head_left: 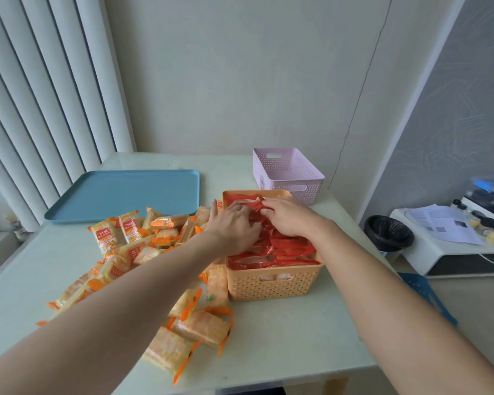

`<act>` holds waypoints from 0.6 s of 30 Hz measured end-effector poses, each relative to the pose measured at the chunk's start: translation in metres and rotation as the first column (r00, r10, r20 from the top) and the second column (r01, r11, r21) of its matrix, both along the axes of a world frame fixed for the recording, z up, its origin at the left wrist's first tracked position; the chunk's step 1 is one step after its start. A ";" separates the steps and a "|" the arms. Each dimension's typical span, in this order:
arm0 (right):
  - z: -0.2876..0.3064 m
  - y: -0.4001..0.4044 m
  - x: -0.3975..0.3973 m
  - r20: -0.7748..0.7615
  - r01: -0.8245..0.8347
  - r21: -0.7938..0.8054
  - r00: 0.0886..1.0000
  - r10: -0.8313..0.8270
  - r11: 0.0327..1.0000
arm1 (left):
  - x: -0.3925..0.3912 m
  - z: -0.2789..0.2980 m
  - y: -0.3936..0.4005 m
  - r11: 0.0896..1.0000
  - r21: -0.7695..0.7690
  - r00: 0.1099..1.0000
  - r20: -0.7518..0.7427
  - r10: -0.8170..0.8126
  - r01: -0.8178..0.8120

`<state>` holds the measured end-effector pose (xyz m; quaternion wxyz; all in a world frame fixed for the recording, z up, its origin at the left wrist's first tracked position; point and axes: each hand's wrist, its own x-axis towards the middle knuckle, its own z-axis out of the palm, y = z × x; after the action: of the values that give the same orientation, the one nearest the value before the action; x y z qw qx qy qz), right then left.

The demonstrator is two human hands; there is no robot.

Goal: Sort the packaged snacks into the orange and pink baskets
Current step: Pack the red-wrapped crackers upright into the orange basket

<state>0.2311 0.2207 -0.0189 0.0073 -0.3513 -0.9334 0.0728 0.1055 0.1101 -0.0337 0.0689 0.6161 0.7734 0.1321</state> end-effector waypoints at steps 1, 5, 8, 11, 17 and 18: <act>0.000 -0.001 0.008 -0.151 0.035 -0.018 0.988 -0.037 0.999 | -0.003 0.000 -0.002 0.999 0.037 0.997 0.075 -0.012 0.009; 0.013 -0.008 0.053 -0.203 0.322 -0.228 0.907 -0.368 0.919 | -0.013 -0.001 -0.019 0.946 0.206 0.875 0.467 0.129 -0.250; 0.014 -0.016 0.069 -0.101 0.331 -0.541 0.887 -0.450 0.773 | -0.010 0.007 -0.030 0.939 0.016 0.768 0.580 0.271 -0.344; 0.006 -0.022 0.067 -0.182 0.338 -0.507 0.857 -0.481 0.793 | -0.005 0.013 -0.031 0.936 -0.010 0.717 0.640 0.276 -0.351; 0.016 -0.028 0.077 -0.453 0.295 -0.427 0.748 -0.485 0.855 | 0.001 0.025 -0.046 0.883 0.323 0.703 0.711 0.010 -0.340; 0.025 -0.029 0.078 -0.515 0.271 -0.430 0.710 -0.480 0.861 | -0.001 0.031 -0.046 0.855 0.392 0.709 0.704 -0.041 -0.340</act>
<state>0.3089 0.1913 0.0063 0.2630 -0.4901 -0.7628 0.3299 0.1045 0.0638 -0.0030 0.1800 0.4506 0.6796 0.5502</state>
